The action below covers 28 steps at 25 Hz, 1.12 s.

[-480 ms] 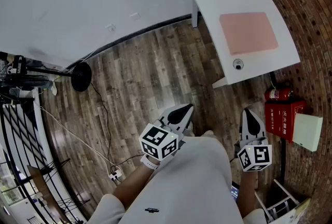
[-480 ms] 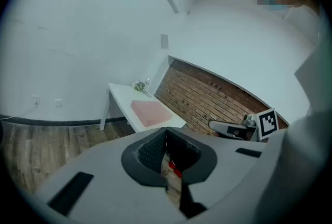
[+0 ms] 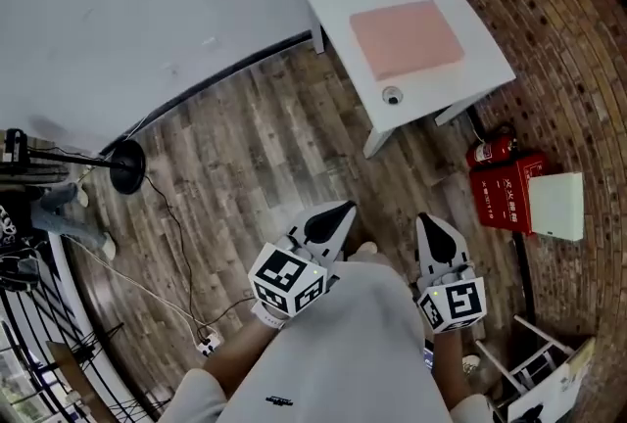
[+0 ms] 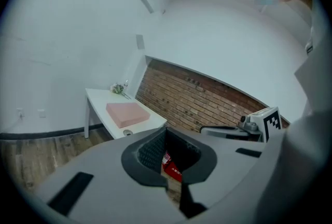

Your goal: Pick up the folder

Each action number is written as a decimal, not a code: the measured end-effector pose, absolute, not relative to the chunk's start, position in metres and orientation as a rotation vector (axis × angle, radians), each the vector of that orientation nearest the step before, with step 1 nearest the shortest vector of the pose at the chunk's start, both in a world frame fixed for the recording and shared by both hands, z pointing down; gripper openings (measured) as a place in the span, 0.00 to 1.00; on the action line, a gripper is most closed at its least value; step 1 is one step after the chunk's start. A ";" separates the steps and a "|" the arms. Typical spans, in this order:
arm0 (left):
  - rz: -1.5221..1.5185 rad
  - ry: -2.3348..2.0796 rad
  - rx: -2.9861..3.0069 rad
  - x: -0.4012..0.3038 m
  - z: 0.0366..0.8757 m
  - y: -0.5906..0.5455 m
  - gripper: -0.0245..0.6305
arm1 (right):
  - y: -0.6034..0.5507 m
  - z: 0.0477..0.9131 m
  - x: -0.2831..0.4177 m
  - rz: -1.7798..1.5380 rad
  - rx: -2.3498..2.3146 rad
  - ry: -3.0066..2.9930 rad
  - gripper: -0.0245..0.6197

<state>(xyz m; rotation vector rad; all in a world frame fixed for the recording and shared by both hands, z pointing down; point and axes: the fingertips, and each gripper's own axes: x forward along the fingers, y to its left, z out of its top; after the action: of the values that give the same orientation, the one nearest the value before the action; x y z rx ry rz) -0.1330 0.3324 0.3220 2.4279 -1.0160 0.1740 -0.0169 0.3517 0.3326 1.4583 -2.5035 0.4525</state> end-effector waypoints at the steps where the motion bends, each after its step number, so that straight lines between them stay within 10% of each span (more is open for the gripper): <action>1: 0.181 -1.007 2.439 -0.123 0.319 0.340 0.07 | 0.359 0.331 -0.010 0.483 1.472 -2.518 0.05; 28: 0.176 -1.111 2.399 -0.045 0.300 0.353 0.07 | 0.380 0.310 0.075 0.426 1.461 -2.849 0.05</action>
<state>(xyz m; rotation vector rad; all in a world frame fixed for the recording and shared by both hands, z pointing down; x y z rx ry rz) -0.0453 0.3533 0.3003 2.3989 -1.1113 0.1762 0.0751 0.3801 0.3095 1.4614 -2.8493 0.4263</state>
